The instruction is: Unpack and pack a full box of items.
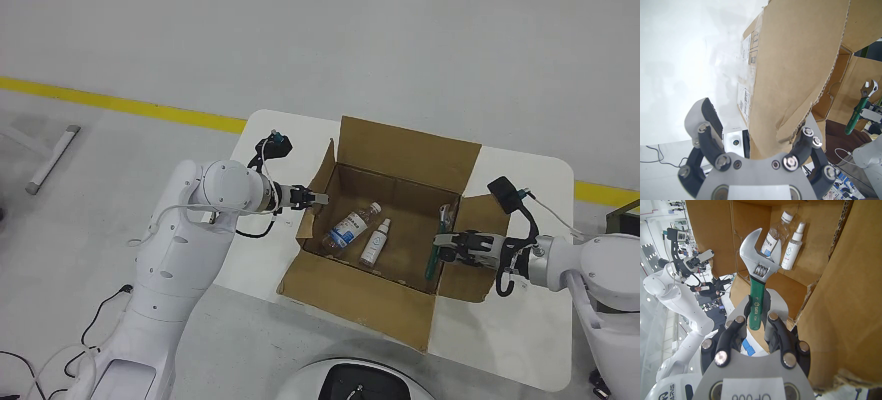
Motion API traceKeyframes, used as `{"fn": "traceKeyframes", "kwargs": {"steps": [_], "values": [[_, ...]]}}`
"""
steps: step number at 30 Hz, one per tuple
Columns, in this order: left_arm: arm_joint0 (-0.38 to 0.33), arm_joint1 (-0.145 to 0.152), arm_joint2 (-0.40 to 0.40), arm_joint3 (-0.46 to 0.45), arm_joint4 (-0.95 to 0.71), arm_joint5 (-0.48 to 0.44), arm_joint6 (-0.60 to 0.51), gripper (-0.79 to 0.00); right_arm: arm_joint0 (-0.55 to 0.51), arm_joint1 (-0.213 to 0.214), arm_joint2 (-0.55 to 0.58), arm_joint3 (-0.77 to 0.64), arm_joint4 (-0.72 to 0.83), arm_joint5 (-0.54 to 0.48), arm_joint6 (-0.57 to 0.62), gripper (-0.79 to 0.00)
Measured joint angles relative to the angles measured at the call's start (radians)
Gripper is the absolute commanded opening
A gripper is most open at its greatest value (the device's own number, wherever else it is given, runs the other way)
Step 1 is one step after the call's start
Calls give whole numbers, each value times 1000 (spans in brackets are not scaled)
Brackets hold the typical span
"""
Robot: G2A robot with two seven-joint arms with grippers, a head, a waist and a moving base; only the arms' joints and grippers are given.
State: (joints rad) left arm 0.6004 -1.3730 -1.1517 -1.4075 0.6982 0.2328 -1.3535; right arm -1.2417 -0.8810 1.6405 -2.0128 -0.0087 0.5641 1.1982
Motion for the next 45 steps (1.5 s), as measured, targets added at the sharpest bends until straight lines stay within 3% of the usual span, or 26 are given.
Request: {"fn": "traceKeyframes", "kwargs": {"steps": [2,3,4,17,21,30,35,39,41,45], "values": [[0,0,0,0,0,0,0,-785,0,0,0,0,0,0,0,-785],[0,0,0,0,0,0,0,-43,0,0,0,0,0,0,0,-785],[0,0,0,0,0,0,0,0,0,0,0,0,0,0,0,-785],[0,0,0,0,0,0,0,0,0,0,0,0,0,0,0,-785],[0,0,0,0,0,0,0,0,-16,-1,-3,-20,4,-40,-53,-785],[0,0,0,0,0,0,0,0,-48,9,146,-135,4,-68,-153,-785],[0,0,0,0,0,0,0,0,-133,29,335,-163,-190,0,-151,-785],[0,0,0,0,0,0,0,0,-243,54,480,-175,-501,76,-50,-785],[0,0,0,0,0,0,0,0,-313,64,533,-163,-652,66,2,-785],[0,0,0,0,0,0,0,0,-421,68,553,-124,-801,20,38,-785]]}}
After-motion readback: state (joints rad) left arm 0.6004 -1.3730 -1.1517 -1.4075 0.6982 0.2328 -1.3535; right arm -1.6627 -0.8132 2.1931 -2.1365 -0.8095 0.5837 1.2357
